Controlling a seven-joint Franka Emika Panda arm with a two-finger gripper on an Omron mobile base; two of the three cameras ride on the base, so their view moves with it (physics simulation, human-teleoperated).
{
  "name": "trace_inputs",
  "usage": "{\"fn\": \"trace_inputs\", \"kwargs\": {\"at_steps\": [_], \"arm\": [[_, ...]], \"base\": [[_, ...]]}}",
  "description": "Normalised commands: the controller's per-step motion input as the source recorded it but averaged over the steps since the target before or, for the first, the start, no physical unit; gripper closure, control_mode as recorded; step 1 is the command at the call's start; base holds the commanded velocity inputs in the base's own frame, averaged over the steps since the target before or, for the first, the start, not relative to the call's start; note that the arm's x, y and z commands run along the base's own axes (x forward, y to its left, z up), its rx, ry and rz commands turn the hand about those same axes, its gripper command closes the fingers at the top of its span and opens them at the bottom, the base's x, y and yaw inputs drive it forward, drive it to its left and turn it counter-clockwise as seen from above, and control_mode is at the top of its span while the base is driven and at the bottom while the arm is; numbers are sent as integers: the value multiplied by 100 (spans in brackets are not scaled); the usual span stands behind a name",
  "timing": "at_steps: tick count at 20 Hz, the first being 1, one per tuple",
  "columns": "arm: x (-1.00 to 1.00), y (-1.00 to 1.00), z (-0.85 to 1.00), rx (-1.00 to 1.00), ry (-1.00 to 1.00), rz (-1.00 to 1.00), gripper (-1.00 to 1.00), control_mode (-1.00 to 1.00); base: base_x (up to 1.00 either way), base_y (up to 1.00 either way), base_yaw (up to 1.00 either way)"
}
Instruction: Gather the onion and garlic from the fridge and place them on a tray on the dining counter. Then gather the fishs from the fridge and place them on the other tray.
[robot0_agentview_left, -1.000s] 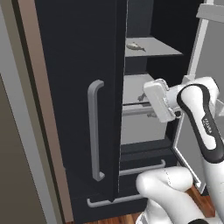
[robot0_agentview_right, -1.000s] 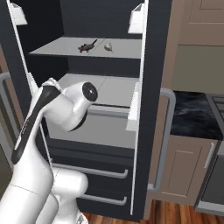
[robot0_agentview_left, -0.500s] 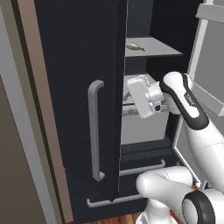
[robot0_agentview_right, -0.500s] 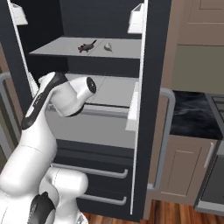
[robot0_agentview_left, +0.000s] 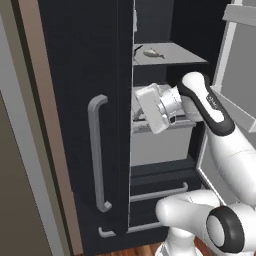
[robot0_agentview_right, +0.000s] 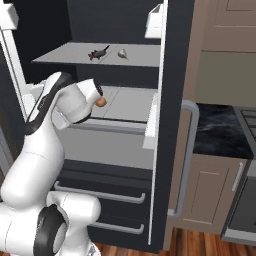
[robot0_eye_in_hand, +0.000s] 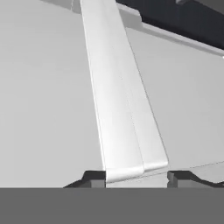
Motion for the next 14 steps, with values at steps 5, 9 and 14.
{"fn": "trace_inputs", "kwargs": {"at_steps": [5, 9, 14], "arm": [[-24, 90, -34, 0, -3, 18, -100, -100], [-23, 83, -32, 0, -6, 17, -100, -100], [-21, 72, -19, 0, -6, 15, -100, -100]], "base": [[0, 0, 0], [0, 0, 0], [0, 0, 0]]}}
